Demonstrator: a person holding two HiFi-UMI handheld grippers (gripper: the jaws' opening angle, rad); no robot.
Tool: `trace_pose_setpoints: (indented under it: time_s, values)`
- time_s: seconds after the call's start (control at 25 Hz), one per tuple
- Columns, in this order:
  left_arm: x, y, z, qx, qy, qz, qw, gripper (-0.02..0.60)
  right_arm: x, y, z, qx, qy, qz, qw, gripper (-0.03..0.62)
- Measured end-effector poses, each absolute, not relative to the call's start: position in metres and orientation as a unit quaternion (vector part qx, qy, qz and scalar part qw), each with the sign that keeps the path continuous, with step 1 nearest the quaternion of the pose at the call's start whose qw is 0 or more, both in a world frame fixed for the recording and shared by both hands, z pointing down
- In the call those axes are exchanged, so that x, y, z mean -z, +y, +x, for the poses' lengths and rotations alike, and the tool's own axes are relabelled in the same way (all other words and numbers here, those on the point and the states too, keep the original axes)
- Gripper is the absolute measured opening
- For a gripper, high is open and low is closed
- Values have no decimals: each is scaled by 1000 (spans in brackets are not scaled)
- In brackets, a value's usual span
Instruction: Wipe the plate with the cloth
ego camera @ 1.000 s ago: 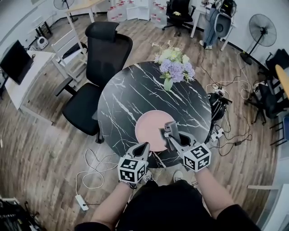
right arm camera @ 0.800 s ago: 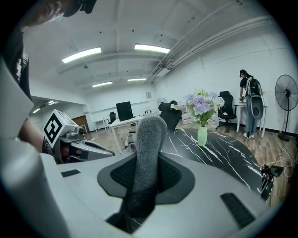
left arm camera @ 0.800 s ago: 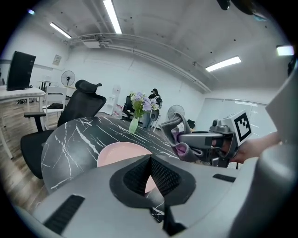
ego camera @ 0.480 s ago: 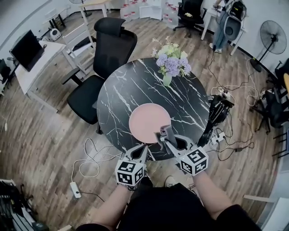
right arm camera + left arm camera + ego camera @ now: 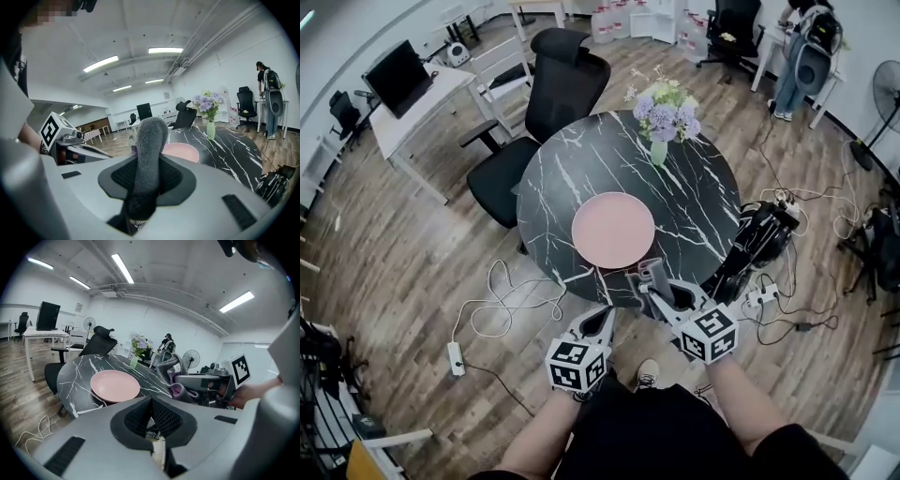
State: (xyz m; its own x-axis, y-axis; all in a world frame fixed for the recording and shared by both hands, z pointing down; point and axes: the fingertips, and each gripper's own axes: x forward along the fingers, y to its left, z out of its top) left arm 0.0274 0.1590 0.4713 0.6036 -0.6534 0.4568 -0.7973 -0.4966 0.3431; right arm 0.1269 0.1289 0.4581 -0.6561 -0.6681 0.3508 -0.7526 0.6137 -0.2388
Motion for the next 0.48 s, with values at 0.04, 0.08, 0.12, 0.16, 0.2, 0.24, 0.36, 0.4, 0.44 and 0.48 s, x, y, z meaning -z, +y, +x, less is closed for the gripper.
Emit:
trace_pose_setpoints:
  time_s: [0.04, 0.08, 0.12, 0.16, 0.2, 0.24, 0.36, 0.4, 0.44, 0.48]
  values:
    - [-473, 166, 29, -136, -428, 852, 269, 18, -460, 133, 128, -187, -892, 395, 112, 107]
    - [-475, 173, 30, -138, -430, 850, 270, 18, -462, 137, 128, -190, -894, 391, 111, 107]
    - [-476, 178, 30, -139, -433, 848, 271, 18, -464, 141, 129, -192, -895, 388, 110, 107]
    - [-479, 183, 31, -140, -436, 846, 273, 18, -466, 145, 130, -194, -896, 385, 110, 107]
    - [-481, 187, 32, -140, -438, 844, 275, 18, -468, 148, 131, -195, -896, 384, 109, 107]
    - [-483, 190, 33, -140, -440, 843, 277, 18, -471, 150, 132, -197, -896, 383, 110, 107]
    - [-490, 196, 34, -140, -445, 838, 282, 18, -480, 157, 135, -204, -895, 380, 114, 107]
    - [-491, 197, 34, -140, -446, 838, 282, 18, -483, 160, 135, -206, -894, 380, 115, 107]
    - [-492, 197, 34, -140, -447, 837, 281, 18, -485, 161, 135, -208, -894, 380, 115, 107]
    - [-492, 196, 33, -139, -448, 838, 280, 18, -487, 163, 135, -208, -894, 380, 116, 107]
